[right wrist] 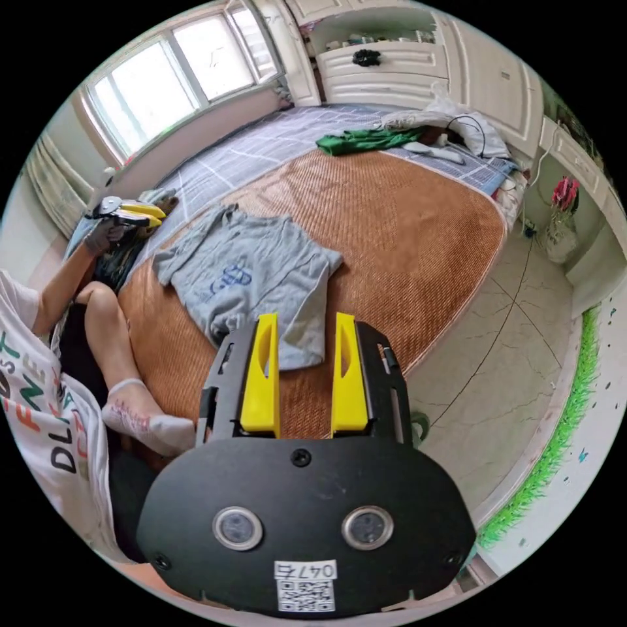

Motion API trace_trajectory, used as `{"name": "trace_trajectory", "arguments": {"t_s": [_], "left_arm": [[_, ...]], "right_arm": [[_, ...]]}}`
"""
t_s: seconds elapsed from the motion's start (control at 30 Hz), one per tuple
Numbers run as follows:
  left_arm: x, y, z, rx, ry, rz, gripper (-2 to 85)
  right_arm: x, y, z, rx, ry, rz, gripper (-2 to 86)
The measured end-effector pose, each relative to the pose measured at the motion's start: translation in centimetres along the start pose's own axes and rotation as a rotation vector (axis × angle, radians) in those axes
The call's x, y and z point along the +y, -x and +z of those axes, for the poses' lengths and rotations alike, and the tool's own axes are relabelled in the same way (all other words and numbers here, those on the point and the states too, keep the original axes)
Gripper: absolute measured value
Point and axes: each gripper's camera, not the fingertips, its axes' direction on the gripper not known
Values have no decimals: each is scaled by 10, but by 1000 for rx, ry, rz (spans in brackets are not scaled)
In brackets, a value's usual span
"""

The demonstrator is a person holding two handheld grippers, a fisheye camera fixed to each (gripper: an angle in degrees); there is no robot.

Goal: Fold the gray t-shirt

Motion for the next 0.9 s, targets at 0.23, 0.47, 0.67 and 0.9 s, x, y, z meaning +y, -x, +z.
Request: {"name": "trace_trajectory", "arguments": {"t_s": [0.23, 0.47, 0.67, 0.9], "left_arm": [[111, -98, 5, -25, -84, -138, 79], [142, -189, 21, 61, -103, -78, 78], [135, -375, 34, 36, -82, 369, 103], [134, -544, 112, -179, 33, 546, 101]], "right_arm": [[-12, -29, -20, 22, 17, 251, 7], [11, 54, -42, 175, 36, 226, 65], [31, 160, -32, 92, 50, 19, 50], [45, 161, -46, -26, -36, 120, 35]]}}
